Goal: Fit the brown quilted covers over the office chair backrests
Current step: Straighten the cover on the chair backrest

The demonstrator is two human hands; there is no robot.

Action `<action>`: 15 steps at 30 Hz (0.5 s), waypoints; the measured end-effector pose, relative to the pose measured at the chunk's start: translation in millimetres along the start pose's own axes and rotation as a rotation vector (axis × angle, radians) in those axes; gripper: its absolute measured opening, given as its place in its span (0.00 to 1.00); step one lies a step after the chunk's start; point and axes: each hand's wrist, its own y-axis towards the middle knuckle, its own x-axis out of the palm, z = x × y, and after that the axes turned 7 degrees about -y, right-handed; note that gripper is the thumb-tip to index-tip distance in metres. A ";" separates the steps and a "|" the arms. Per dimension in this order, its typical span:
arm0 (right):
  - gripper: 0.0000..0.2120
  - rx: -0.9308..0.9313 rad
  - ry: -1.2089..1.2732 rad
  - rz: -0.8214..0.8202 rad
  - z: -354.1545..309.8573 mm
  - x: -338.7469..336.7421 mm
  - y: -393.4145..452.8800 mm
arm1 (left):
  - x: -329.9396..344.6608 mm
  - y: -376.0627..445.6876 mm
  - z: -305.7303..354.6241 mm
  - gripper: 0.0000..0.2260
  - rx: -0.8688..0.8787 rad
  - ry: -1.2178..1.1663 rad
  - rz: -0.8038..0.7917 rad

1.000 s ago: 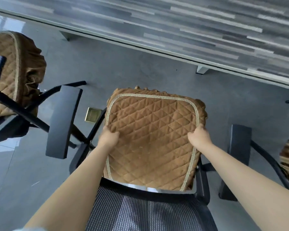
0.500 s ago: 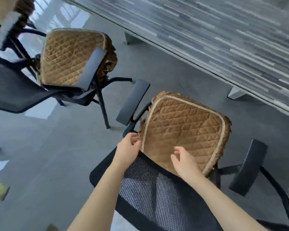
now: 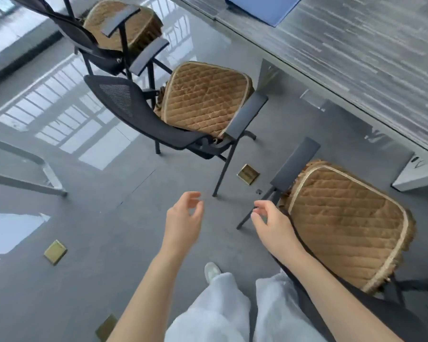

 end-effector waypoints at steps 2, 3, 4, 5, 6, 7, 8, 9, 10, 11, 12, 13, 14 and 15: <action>0.16 -0.031 -0.010 -0.036 -35.6 26.5 -0.4 | -43.7 4.0 -11.0 0.07 -0.001 -0.034 0.073; 0.16 -0.049 -0.024 -0.057 -52.5 37.9 0.6 | -62.5 6.3 -15.7 0.07 -0.003 -0.052 0.109; 0.16 -0.072 -0.036 -0.074 -68.7 49.6 2.7 | -80.8 8.2 -20.6 0.07 -0.013 -0.065 0.149; 0.15 -0.102 -0.034 -0.084 -86.7 62.4 6.9 | -101.4 11.5 -25.1 0.07 -0.013 -0.070 0.185; 0.15 -0.116 -0.021 -0.088 -92.9 65.4 8.9 | -107.1 12.4 -25.1 0.07 -0.017 -0.071 0.200; 0.16 -0.140 -0.017 -0.095 -108.0 73.2 12.8 | -122.2 15.5 -26.4 0.07 -0.016 -0.078 0.223; 0.16 -0.158 -0.019 -0.102 -121.9 78.9 17.1 | -135.3 18.9 -26.2 0.06 -0.013 -0.090 0.246; 0.16 -0.175 -0.025 -0.104 -134.7 82.2 22.0 | -146.3 23.6 -25.8 0.06 -0.006 -0.106 0.267; 0.16 -0.191 -0.028 -0.105 -148.9 84.4 27.5 | -157.7 30.7 -23.9 0.06 -0.001 -0.120 0.291; 0.16 -0.207 -0.032 -0.105 -161.1 85.3 33.0 | -167.2 38.4 -22.2 0.06 0.007 -0.127 0.310; 0.16 -0.218 -0.027 -0.098 -173.0 84.2 39.5 | -175.4 48.2 -18.6 0.06 0.013 -0.138 0.326; 0.16 -0.229 -0.019 -0.087 -181.6 82.8 45.7 | -181.3 57.0 -15.8 0.06 0.024 -0.140 0.333; 0.16 -0.239 -0.009 -0.072 -192.4 79.7 55.2 | -187.0 69.9 -10.9 0.06 0.028 -0.147 0.335; 0.16 -0.247 -0.004 -0.057 -195.8 76.3 57.5 | -188.6 73.8 -7.2 0.06 0.032 -0.147 0.331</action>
